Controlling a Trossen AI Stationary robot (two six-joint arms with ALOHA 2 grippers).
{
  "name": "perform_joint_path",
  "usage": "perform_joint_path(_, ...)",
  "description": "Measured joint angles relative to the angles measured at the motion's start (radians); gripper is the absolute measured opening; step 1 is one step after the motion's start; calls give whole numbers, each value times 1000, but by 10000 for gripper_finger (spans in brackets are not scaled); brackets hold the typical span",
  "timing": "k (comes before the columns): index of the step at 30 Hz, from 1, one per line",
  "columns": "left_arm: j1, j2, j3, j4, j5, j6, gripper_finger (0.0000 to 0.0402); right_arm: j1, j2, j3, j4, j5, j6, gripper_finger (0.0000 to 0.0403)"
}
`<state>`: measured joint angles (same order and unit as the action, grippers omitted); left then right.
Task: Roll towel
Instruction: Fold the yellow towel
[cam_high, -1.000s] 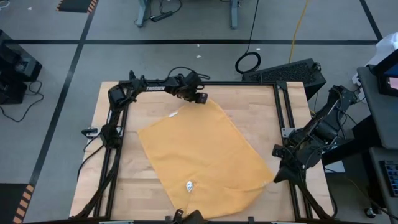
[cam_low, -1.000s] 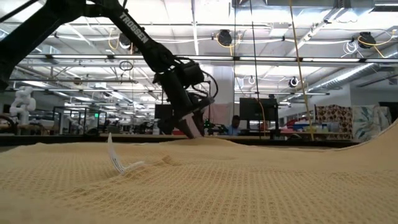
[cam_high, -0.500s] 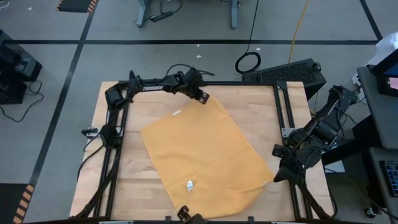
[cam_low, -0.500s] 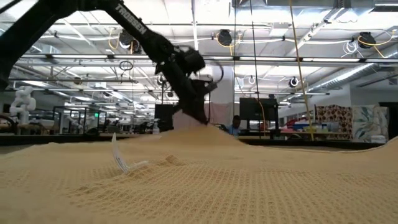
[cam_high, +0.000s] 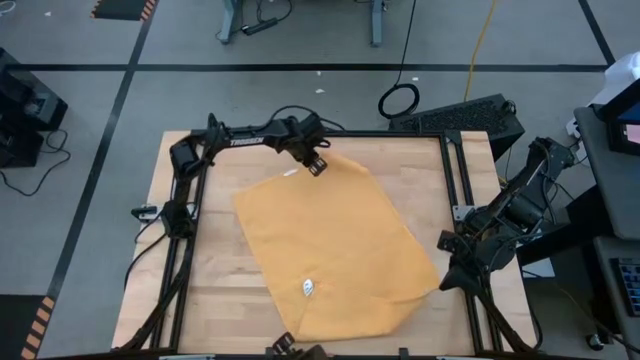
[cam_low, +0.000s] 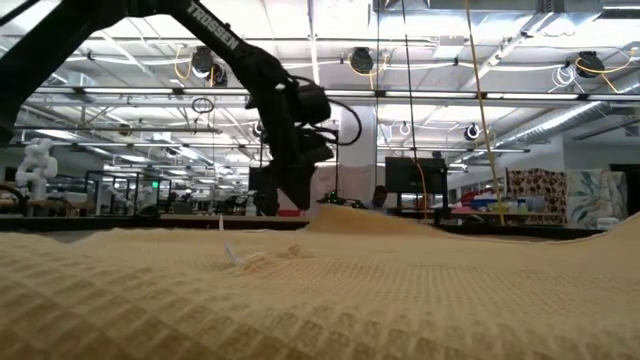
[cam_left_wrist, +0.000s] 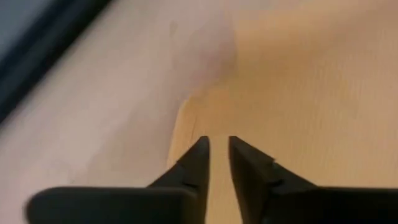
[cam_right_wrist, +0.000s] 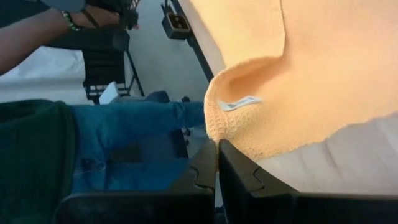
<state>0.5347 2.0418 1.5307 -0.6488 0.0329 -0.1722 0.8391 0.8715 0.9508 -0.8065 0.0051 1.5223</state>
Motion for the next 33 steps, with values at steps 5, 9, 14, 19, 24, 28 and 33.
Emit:
perform_joint_path(5, 15, -14, 1, 11, 17, -31, 149, 0, 0, 0, 0, 18, -19, 0)
perform_joint_path(9, 42, -47, 25, -36, 79, -72, 191, 0, 0, 0, 0, 17, -4, 0)
perform_joint_path(14, 54, -50, -12, -206, 144, -28, 192, -2, 0, 0, -52, 22, 81, 0)
perform_joint_path(19, 42, -48, -126, -358, 170, -32, 165, -24, 0, 0, -131, 23, 178, 0)
perform_joint_path(24, 0, -59, -273, -354, 69, -30, 145, -50, 0, 0, -174, 24, 190, 0)
perform_joint_path(28, -2, -66, -336, -339, -121, -34, 143, -61, 0, 0, -178, 24, 199, 0)
perform_joint_path(33, 68, -51, -271, -231, -398, 79, 143, -61, 1, 0, -158, 27, 248, 0)
